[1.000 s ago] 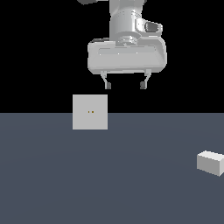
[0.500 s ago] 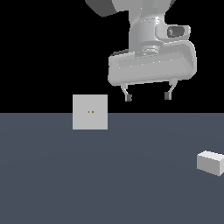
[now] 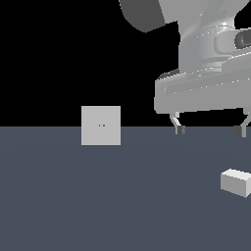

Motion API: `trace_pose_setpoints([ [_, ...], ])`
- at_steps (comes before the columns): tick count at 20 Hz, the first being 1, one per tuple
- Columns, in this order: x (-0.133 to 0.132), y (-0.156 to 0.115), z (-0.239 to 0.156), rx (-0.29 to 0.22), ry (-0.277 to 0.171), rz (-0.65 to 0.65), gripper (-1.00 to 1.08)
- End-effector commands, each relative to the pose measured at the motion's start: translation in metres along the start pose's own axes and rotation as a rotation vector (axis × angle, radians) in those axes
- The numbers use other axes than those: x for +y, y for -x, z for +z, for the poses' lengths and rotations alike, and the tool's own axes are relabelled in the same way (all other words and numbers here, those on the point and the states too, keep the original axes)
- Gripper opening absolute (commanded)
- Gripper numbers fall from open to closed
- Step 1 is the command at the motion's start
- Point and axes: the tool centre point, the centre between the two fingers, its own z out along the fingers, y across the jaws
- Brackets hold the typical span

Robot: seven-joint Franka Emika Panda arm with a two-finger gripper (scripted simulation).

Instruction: Plug the charger into the wall socket.

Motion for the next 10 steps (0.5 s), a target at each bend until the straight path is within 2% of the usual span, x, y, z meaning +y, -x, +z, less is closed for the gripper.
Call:
trace_pose_setpoints([
  [1,0.015,0.002,0.009,0.005,0.002,0.077,1.0],
  [10,0.043,0.011,0.027,0.013,0.007,0.225,1.0],
])
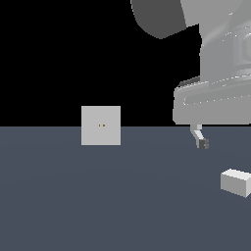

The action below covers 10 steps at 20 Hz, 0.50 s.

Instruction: Plug the charger into the wall socket.

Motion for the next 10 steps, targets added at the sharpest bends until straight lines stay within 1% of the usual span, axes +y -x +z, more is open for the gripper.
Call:
trace_pose_setpoints([
  [1,0.004,0.001,0.002,0.001,0.0,0.021,1.0],
  [6,0.003,0.001,0.004,0.001,0.0,0.018,1.0],
  [10,0.004,0.002,0.013,0.0,0.0,0.02,1.0],
])
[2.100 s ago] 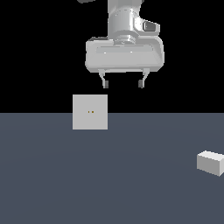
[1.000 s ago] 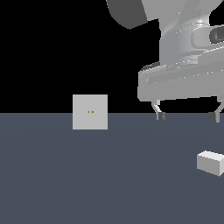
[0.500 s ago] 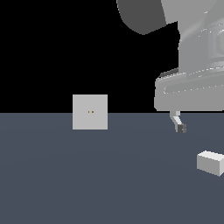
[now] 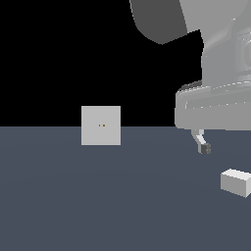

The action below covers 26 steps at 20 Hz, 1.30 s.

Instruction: Plug the charger into the wall socket.

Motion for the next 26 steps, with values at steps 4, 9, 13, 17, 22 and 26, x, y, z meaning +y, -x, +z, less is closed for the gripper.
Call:
trace_pose_setpoints([
  [4,0.001,0.002,0.022,-0.001,0.0,0.003,1.0],
  [9,0.001,0.003,0.04,-0.001,0.0,0.005,1.0],
  [13,0.001,0.004,0.044,-0.001,0.0,0.005,1.0],
  [17,0.001,0.004,0.044,-0.001,0.0,0.005,-1.0],
  [22,0.001,0.004,0.044,-0.001,0.0,0.005,-1.0],
  [26,-0.001,0.004,0.044,-0.001,-0.001,-0.002,-1.0],
])
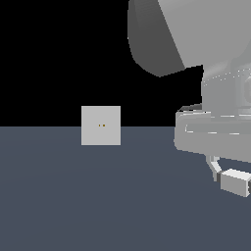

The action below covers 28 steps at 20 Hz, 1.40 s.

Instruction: Plug the charger into the wall socket.

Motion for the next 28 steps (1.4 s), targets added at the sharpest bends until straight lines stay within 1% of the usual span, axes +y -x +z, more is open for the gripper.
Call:
trace_pose_setpoints([
  [1,-0.003,0.001,-0.001,0.0,-0.001,-0.014,-1.0],
  [6,-0.027,0.007,-0.011,0.001,-0.006,-0.115,-1.0],
  [11,-0.069,0.025,-0.028,0.002,-0.015,-0.301,-1.0],
  [14,-0.098,0.044,-0.041,0.003,-0.023,-0.447,-1.0],
  [17,-0.127,0.07,-0.056,0.004,-0.032,-0.605,-1.0],
  [20,-0.148,0.097,-0.07,0.004,-0.04,-0.748,-1.0],
  [24,-0.165,0.127,-0.084,0.003,-0.048,-0.889,-1.0],
  [28,-0.173,0.148,-0.092,0.002,-0.054,-0.979,-1.0],
])
